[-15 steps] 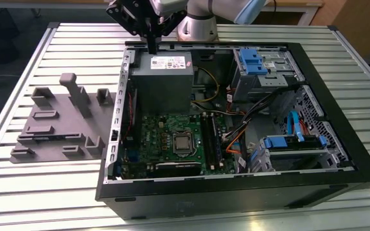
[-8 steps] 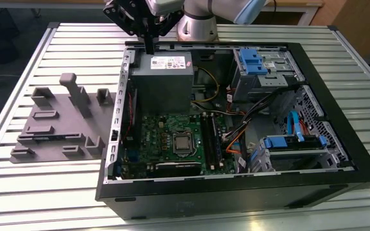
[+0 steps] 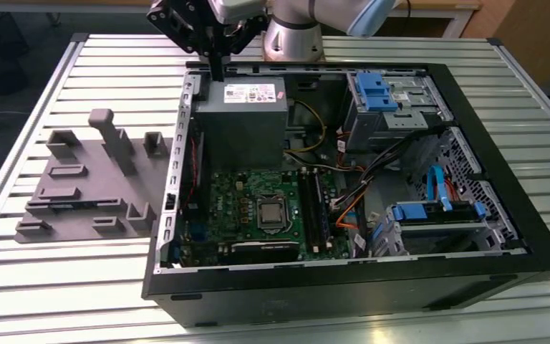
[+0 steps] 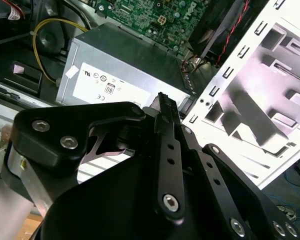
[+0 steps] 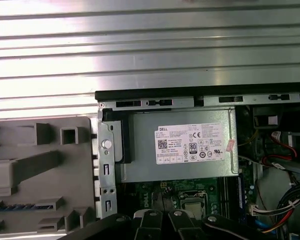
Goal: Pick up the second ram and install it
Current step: 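Reach for the second ram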
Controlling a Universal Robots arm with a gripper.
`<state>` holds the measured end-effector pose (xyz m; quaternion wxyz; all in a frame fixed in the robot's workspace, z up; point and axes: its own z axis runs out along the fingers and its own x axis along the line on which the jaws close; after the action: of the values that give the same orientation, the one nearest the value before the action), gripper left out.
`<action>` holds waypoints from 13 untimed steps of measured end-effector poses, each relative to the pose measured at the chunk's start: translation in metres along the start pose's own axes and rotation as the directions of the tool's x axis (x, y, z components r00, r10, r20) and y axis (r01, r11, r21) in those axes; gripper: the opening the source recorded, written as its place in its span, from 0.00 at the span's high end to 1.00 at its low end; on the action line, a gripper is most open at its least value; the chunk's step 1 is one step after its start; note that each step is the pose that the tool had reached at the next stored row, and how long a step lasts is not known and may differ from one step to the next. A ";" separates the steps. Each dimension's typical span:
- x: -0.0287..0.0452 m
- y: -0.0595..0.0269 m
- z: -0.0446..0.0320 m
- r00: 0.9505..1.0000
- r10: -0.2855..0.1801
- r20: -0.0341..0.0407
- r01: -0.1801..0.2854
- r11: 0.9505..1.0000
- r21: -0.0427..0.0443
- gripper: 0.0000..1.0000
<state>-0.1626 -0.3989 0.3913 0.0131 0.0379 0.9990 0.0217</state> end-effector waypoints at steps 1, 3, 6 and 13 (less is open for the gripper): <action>0.0007 -0.0001 0.0000 1.000 0.000 0.000 0.000 1.000 0.000 0.89; 0.0022 -0.0002 0.0001 1.000 0.000 0.000 0.000 1.000 0.000 0.89; 0.0041 -0.0003 0.0002 1.000 0.000 0.000 0.000 1.000 0.000 0.89; 0.0083 -0.0006 0.0006 1.000 0.000 0.000 0.000 1.000 0.000 0.89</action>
<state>-0.1709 -0.3989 0.3905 0.0131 0.0379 0.9990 0.0217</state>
